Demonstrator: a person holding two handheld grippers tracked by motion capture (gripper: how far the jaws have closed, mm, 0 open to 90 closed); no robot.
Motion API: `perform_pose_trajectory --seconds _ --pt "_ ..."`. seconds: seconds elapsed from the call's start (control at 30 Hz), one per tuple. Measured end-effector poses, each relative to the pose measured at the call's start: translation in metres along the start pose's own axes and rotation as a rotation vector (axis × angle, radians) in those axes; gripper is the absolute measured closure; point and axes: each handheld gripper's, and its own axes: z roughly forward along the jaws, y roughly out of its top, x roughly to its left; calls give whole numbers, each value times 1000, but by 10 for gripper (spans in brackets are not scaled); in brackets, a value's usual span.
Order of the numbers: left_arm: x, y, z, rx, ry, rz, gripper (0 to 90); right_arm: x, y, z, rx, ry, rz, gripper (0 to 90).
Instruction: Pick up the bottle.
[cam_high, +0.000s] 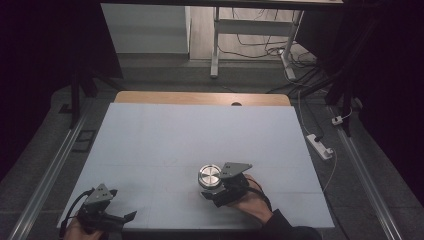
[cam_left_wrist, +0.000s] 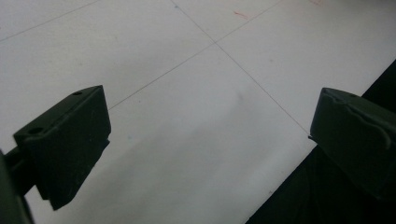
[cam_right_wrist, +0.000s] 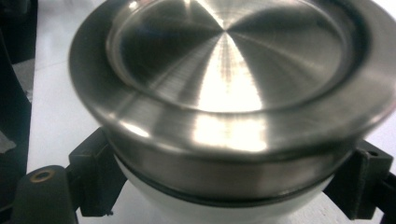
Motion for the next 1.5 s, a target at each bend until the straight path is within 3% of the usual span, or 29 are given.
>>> perform_pose_trajectory --seconds 0.63,1.1,1.5 --pt "0 0 0 -2 2 -6 0 1 7 -6 6 -32 46 148" --pt "1 0 0 -8 -5 -18 0 -2 30 -19 -30 -40 55 148" --pt "2 0 0 -2 -7 -18 0 -3 48 -13 -33 -34 42 148"
